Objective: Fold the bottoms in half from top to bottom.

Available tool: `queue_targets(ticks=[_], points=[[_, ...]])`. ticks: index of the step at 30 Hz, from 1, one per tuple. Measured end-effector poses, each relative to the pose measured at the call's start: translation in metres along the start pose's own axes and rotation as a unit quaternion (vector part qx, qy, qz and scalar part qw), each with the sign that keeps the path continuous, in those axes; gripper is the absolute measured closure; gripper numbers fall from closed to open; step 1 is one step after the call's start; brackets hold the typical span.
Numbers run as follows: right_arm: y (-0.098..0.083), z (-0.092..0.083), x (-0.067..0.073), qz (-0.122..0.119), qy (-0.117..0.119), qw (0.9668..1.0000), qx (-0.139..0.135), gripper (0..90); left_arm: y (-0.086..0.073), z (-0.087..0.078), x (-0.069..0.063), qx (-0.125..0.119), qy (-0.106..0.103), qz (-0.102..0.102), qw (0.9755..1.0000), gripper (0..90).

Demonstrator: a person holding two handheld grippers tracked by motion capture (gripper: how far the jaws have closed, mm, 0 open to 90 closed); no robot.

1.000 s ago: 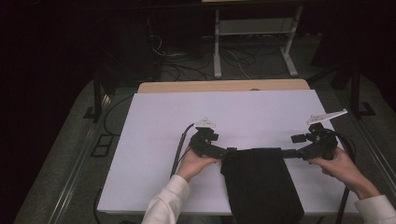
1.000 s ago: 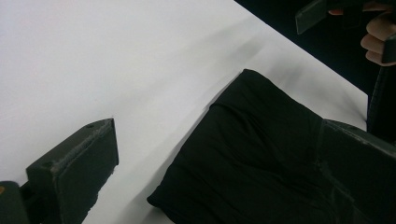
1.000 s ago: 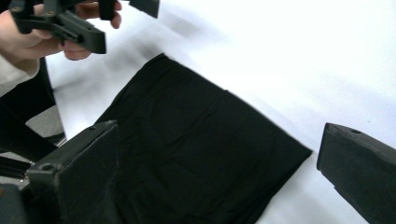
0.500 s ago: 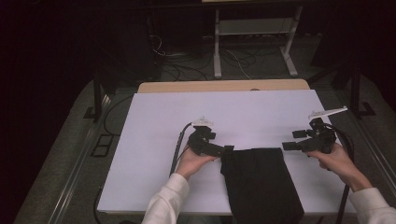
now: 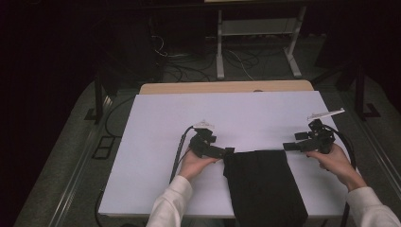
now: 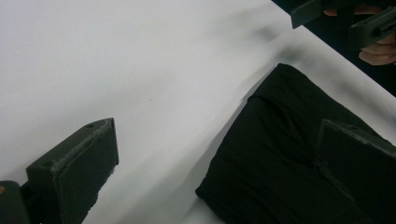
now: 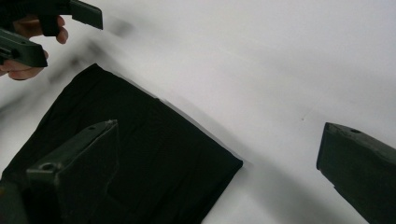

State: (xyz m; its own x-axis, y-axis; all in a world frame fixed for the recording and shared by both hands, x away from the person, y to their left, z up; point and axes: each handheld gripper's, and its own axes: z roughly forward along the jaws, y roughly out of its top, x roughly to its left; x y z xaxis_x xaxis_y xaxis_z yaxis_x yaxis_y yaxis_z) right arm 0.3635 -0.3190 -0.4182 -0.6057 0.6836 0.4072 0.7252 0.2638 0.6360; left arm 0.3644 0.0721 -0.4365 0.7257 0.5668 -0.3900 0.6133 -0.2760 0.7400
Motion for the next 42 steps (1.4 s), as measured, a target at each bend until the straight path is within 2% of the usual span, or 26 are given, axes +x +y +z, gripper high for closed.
queue_targets(ticks=[5, 10, 20, 29, 37, 40, 42], points=[[-0.006, 0.006, -0.003, 0.0, 0.0, 1.0, 0.006, 5.3, -0.005, 0.003, 0.004, 0.018, 0.004, -0.005, 0.9998, 0.0], [-0.011, 0.01, -0.005, 0.001, 0.005, 0.9999, 0.008, 13.3, -0.011, 0.005, 0.005, 0.027, -0.002, -0.008, 0.9996, 0.2], [-0.016, 0.02, -0.007, 0.004, 0.015, 0.9997, 0.019, 21.1, -0.017, 0.006, 0.007, 0.038, -0.02, -0.017, 0.999, 15.9], [-0.017, 0.027, -0.011, 0.008, 0.039, 0.9986, 0.034, 34.7, -0.018, 0.008, 0.008, 0.041, -0.041, -0.018, 0.9982, 35.6], [-0.016, 0.031, -0.012, 0.004, 0.054, 0.9978, 0.038, 48.0, -0.02, 0.014, 0.01, 0.044, -0.072, -0.023, 0.9962, 52.0], [-0.016, 0.034, -0.012, 0.004, 0.068, 0.9965, 0.047, 57.7, -0.021, 0.016, 0.008, 0.046, -0.07, -0.006, 0.9965, 62.8], [-0.016, 0.036, -0.011, 0.006, 0.081, 0.9952, 0.055, 62.1, -0.021, 0.017, 0.008, 0.048, -0.077, -0.005, 0.9959, 69.2]])
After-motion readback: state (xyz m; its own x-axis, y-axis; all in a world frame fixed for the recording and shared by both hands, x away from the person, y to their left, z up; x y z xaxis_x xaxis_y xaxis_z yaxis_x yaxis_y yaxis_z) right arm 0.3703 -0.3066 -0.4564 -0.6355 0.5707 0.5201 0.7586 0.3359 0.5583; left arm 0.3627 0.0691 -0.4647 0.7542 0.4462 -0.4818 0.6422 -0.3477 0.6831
